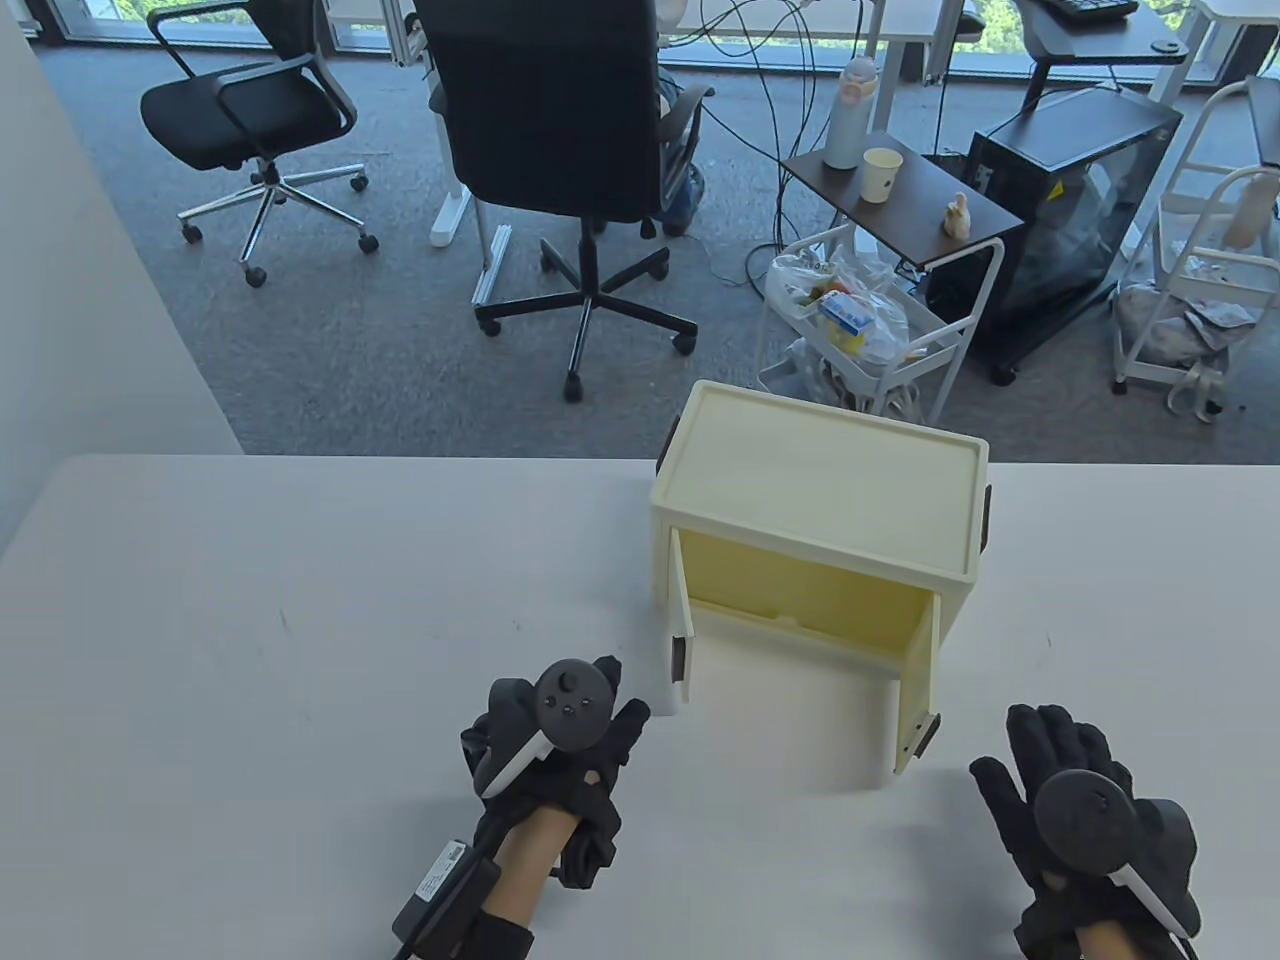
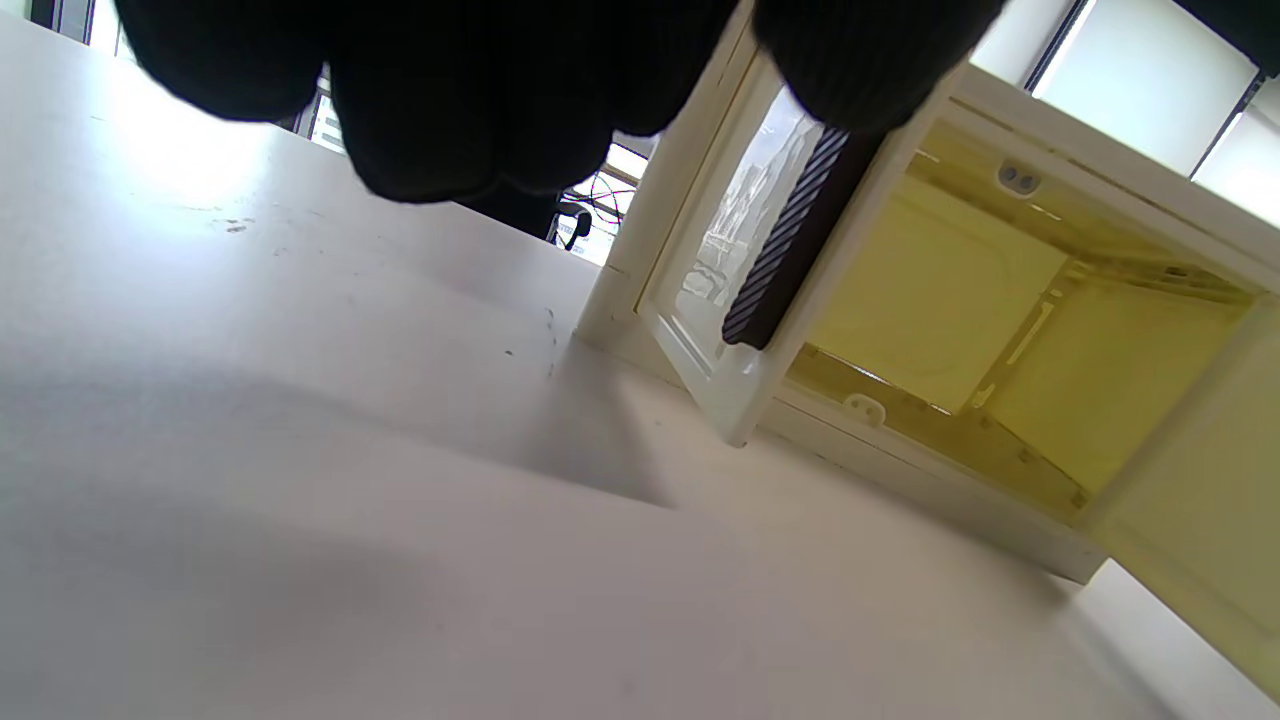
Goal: Close cabinet door
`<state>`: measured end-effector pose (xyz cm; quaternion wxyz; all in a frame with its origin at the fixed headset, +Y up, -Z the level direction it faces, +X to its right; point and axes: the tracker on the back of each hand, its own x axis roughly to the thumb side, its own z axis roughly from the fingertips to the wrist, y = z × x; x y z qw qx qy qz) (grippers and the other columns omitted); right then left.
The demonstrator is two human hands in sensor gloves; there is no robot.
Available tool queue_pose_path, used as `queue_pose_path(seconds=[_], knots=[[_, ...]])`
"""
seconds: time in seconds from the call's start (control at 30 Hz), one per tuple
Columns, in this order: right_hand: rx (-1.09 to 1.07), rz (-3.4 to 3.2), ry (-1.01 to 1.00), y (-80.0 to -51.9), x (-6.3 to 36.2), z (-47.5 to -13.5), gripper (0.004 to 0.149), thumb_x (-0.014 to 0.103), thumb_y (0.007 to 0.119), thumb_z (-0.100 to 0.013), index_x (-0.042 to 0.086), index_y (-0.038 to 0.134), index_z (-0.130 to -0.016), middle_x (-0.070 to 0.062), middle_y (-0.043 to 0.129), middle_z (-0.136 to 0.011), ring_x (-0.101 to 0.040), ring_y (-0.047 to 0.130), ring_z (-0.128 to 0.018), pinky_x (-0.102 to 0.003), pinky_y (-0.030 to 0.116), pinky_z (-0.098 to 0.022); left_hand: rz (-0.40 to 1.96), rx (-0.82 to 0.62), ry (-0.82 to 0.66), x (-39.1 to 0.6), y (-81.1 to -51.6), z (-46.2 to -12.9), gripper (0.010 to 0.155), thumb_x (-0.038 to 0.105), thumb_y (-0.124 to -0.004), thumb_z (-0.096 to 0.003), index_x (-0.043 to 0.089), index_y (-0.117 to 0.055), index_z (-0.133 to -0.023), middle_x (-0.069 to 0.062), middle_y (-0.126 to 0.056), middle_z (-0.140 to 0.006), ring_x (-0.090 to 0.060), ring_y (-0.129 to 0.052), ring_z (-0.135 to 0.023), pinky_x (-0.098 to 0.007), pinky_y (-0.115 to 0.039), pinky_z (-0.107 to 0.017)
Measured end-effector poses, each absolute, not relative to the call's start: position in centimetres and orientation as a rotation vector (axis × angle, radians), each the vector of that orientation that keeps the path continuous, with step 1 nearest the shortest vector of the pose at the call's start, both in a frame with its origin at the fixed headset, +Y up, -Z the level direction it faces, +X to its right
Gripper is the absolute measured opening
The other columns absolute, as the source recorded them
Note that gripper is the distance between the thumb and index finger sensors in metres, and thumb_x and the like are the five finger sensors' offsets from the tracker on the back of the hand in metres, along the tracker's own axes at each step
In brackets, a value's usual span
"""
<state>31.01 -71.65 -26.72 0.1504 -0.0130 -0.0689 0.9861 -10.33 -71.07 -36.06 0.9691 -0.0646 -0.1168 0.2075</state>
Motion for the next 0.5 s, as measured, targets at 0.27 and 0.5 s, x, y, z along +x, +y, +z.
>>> queue_pose_path(seconds=[0.27,0.5], knots=[[-0.078,2.805,-0.187,-71.9,31.6,-26.7,0.071,0.048,0.059,-0.06,-0.001,0.049,-0.11,-0.035,0.045,-0.112,-0.065,0.045,-0.097,-0.08,0.045,-0.064,0.445,-0.163,-0.257,-8.6,-72.3,-38.3,0.064,0.042,-0.07,-0.0594,0.002,-0.059,-0.109,-0.028,-0.069,-0.104,-0.05,-0.083,-0.088,-0.069,-0.067,-0.062],[-0.112,2.774,-0.189,-71.8,31.9,-26.4,0.071,0.048,0.059,-0.06,-0.001,0.049,-0.11,-0.035,0.045,-0.112,-0.065,0.046,-0.097,-0.08,0.045,-0.064,0.425,-0.172,-0.312,-7.7,-72.0,-39.3,0.065,0.042,-0.07,-0.0594,0.002,-0.059,-0.109,-0.028,-0.069,-0.103,-0.05,-0.083,-0.088,-0.069,-0.067,-0.062]])
